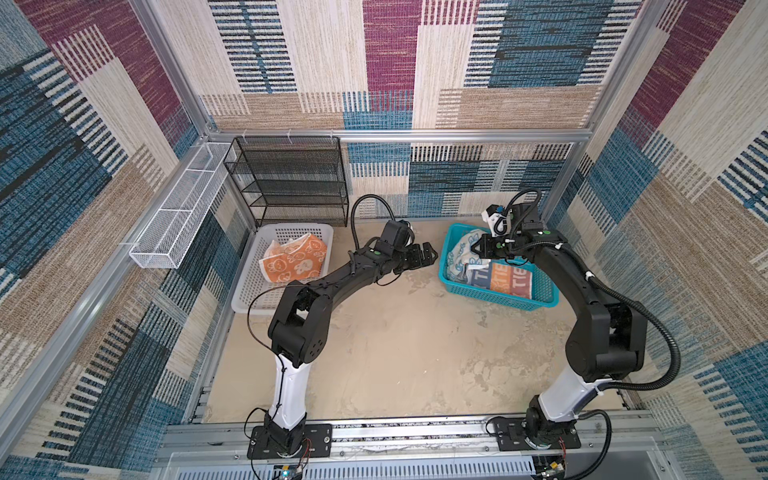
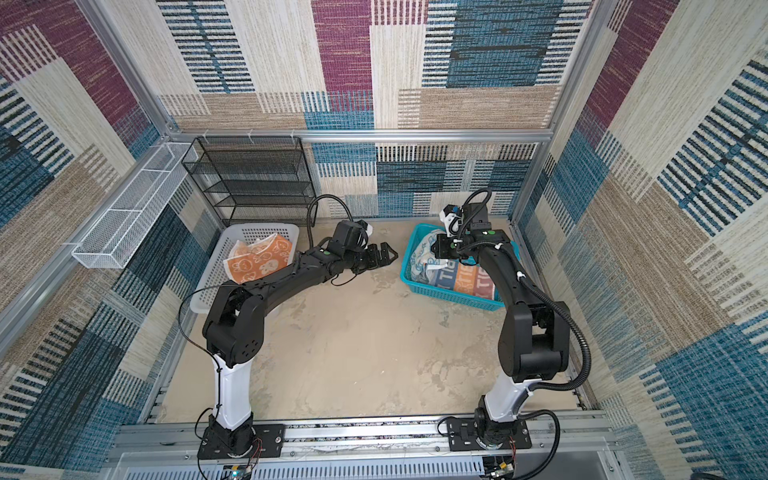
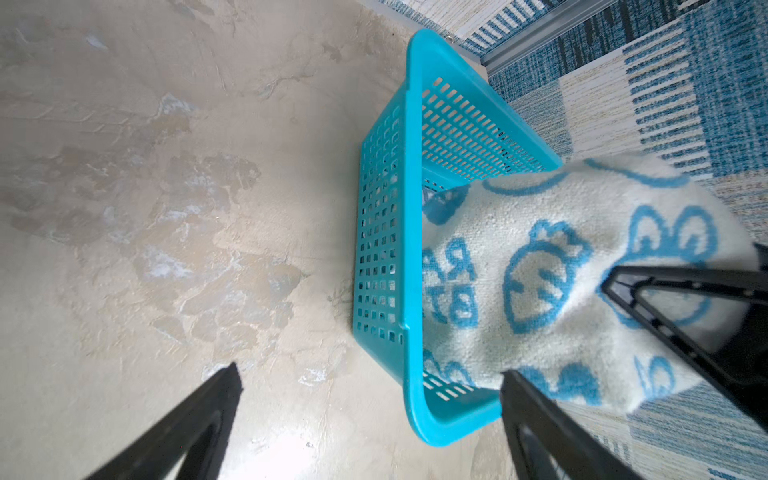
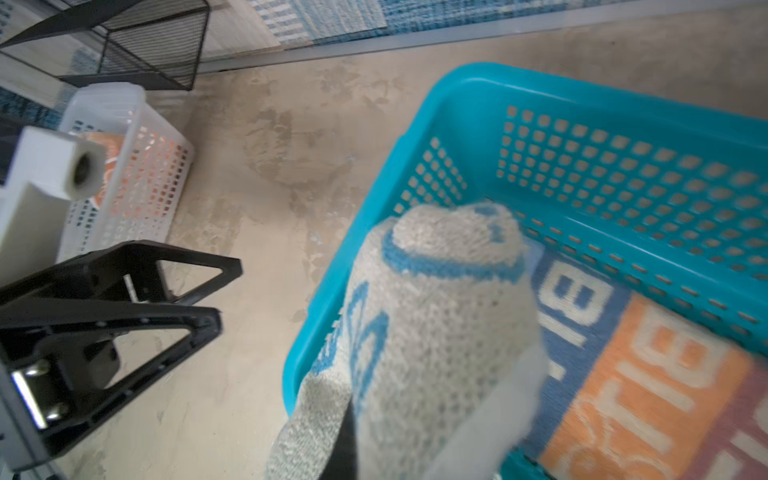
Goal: Fold and stack the towels
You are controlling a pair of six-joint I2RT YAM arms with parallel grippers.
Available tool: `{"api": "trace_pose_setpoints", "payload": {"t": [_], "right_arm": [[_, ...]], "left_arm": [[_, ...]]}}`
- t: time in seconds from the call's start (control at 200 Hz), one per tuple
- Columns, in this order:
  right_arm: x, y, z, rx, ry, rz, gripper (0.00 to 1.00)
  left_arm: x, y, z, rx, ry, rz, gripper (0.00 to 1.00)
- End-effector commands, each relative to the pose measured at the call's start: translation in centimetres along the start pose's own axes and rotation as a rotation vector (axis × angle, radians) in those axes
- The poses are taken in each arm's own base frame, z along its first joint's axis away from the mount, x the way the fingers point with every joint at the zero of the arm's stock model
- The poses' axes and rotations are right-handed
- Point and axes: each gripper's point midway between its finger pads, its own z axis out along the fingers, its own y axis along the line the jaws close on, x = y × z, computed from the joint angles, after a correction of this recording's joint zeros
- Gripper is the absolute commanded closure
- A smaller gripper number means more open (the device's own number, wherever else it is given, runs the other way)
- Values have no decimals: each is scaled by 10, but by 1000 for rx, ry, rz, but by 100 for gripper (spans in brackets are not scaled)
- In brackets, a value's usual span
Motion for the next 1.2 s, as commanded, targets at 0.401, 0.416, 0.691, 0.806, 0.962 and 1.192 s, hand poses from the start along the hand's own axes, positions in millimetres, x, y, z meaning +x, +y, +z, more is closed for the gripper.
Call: {"api": "trace_pose_setpoints", "payload": {"t": [0.401,0.416,0.691,0.806,0.962,1.192], "right_arm": [[-81,92,-32,-37,-124,-114,100],[-83,97,-32,-41,-124,-118,100],[-120,197,-21,-156,-147,-193,100],[-123,224,-21,-219,-158,-195,100],[-104,217,0,-219,-109,-168,100],[-56,161,27,-204,-55,-75,100]], "left_arm": [[-49,17,-77,47,-165,-66,0],[-50,20,-81,46,-171,-73,0],[-60,63,-150,1,-290,-134,0],[-56,77,-160,-14,-298,-152,0],[-53,84,-162,-16,-298,-165,0],[-52,86,-157,-11,-286,-167,0]]}}
